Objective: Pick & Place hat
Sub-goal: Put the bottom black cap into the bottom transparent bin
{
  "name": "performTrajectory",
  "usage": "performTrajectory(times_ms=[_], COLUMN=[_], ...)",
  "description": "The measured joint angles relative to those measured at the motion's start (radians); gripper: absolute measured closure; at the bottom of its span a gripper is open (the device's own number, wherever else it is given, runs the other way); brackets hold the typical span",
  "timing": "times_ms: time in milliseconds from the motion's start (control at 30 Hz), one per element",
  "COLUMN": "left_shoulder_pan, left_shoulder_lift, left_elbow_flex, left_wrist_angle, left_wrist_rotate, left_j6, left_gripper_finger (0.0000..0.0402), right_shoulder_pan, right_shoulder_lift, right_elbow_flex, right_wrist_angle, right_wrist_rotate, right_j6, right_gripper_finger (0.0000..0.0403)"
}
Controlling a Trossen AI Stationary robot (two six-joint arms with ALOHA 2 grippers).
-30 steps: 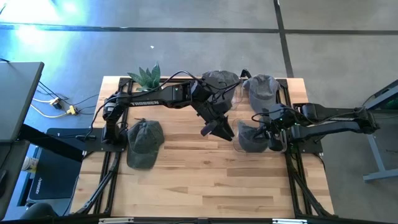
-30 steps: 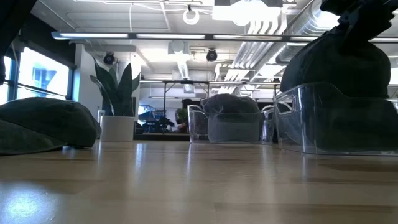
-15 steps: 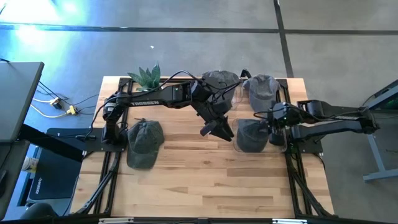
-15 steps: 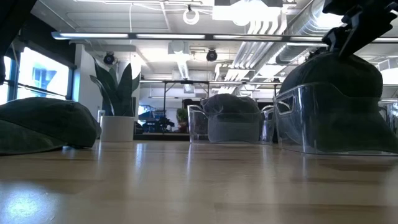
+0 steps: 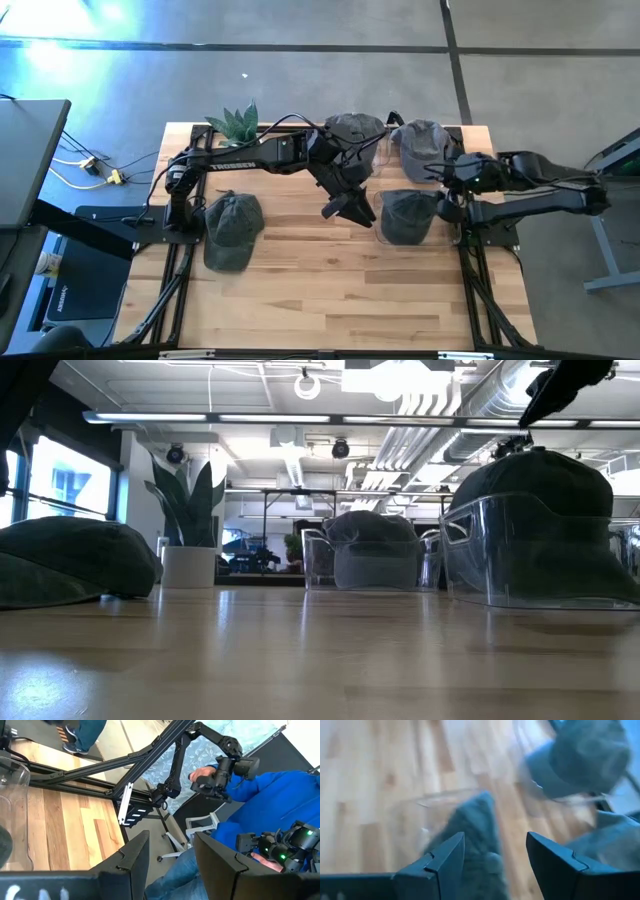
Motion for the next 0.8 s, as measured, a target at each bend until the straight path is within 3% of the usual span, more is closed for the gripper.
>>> performTrajectory(times_ms=[200, 333, 467, 567, 667, 800], left_shoulder_pan=[0.000, 0.000, 0.000, 0.000, 0.000, 0.000], left_shoulder_lift=[0.000, 0.000, 0.000, 0.000, 0.000, 0.000], left_elbow_flex=[0.000, 0.000, 0.000, 0.000, 0.000, 0.000], left_wrist_angle=[0.000, 0.000, 0.000, 0.000, 0.000, 0.000], left_wrist_rotate=[-0.008, -0.008, -0.009, -0.010, -0.015, -0.034], left_j6=[0.000, 0.000, 0.000, 0.000, 0.000, 0.012], left_gripper_finger=[0.0251, 0.0251, 0.0251, 0.0251, 0.0251, 0.0251], right_shoulder_pan=[-0.009, -0.067, -0.129, -0.153, -0.158, -0.158], right_shoulder_lift=[0.080, 0.160, 0.229, 0.248, 0.245, 0.225], right_elbow_flex=[-0.034, -0.068, -0.079, -0.079, -0.078, -0.078], right_wrist_angle=[0.001, 0.017, 0.015, 0.016, 0.015, -0.002], right_wrist_rotate=[0.023, -0.083, -0.108, -0.210, -0.332, -0.453], right_j6=[-0.045, -0.134, -0.215, -0.265, -0.300, -0.374], right_gripper_finger=[0.0195, 0.0195, 0.0195, 0.0199, 0.0229, 0.0310])
